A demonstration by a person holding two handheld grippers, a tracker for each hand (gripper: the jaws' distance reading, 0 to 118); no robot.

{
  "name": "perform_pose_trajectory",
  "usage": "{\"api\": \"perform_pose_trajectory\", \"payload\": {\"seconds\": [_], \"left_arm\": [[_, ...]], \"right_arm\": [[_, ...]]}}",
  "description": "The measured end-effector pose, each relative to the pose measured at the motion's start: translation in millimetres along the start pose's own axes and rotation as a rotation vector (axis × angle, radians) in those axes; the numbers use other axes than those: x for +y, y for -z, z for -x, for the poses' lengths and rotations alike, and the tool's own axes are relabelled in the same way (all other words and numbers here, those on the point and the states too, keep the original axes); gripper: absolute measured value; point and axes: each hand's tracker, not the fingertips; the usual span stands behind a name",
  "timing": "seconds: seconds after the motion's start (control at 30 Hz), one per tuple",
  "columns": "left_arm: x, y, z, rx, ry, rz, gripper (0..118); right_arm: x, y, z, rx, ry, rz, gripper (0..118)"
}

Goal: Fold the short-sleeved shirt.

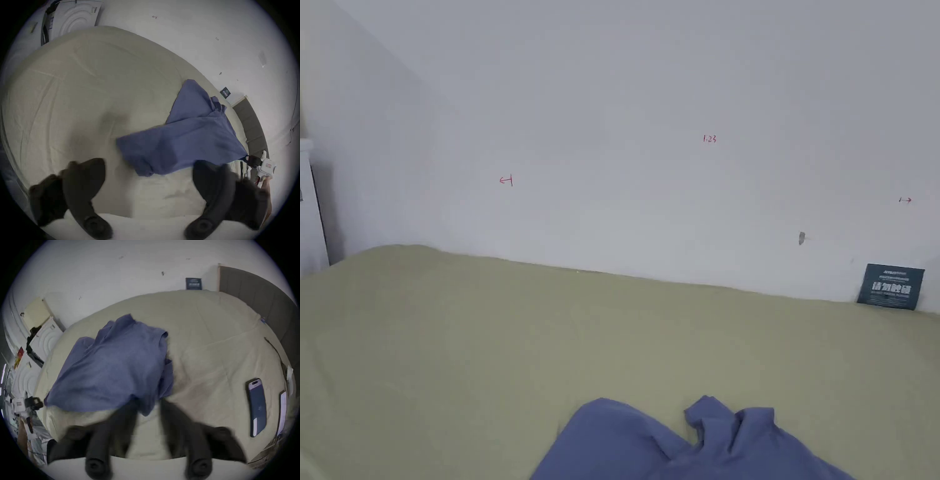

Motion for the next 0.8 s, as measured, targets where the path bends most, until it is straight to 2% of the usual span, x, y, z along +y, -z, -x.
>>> {"api": "perform_pose_trajectory", "payload": {"seconds": [0.03, 0.07, 0.2, 0.27, 0.3, 0.33, 0.37, 0.4, 0.43, 0.47, 0.5, 0.6, 0.8], "left_arm": [[-0.7, -9.4, -1.8, -0.025, 0.018, -0.055, 112], [-2.4, -22.0, -3.6, -0.041, 0.043, -0.091, 112], [-22.1, -59.6, -42.7, 0.087, 0.307, -0.261, 111], [-34.8, -66.8, -62.5, 0.118, 0.404, -0.289, 104], [-41.6, -67.0, -68.2, 0.108, 0.42, -0.285, 82], [-45.1, -65.8, -68.9, 0.077, 0.43, -0.258, 52], [-47.9, -61.0, -73.4, 0.08, 0.429, -0.222, 27], [-51.1, -54.1, -77.5, 0.079, 0.428, -0.202, 14], [-54.4, -46.2, -78.8, 0.089, 0.431, -0.167, 14], [-60.7, -42.0, -79.0, 0.112, 0.43, -0.181, 1], [-63.9, -37.2, -77.1, 0.105, 0.431, -0.16, 0], [-69.6, -24.7, -76.9, 0.064, 0.411, -0.078, 0], [-38.7, -28.5, -62.8, 0.108, 0.363, -0.046, 0]], "right_arm": [[-1.7, -7.1, 1.0, -0.017, -0.008, -0.035, 93], [-4.4, -16.7, 3.6, -0.04, -0.027, -0.064, 107], [-23.1, -59.7, 27.1, -0.091, -0.09, -0.194, 105], [-38.1, -72.7, 40.9, -0.115, -0.116, -0.223, 104], [-48.3, -76.8, 47.7, -0.108, -0.11, -0.217, 97], [-55.7, -80.4, 52.8, -0.098, -0.106, -0.205, 83], [-64.8, -81.5, 58.8, -0.073, -0.081, -0.161, 59], [-72.5, -81.5, 65.0, -0.051, -0.074, -0.119, 59], [-78.8, -79.2, 69.9, -0.039, -0.09, -0.082, 48], [-85.6, -74.9, 76.1, -0.055, -0.121, -0.049, 27], [-92.4, -70.2, 81.2, -0.096, -0.159, -0.024, 1], [-101.6, -67.8, 91.1, -0.04, -0.199, 0.024, 0], [-93.2, -66.6, 104.6, -0.025, -0.226, 0.017, 0]]}}
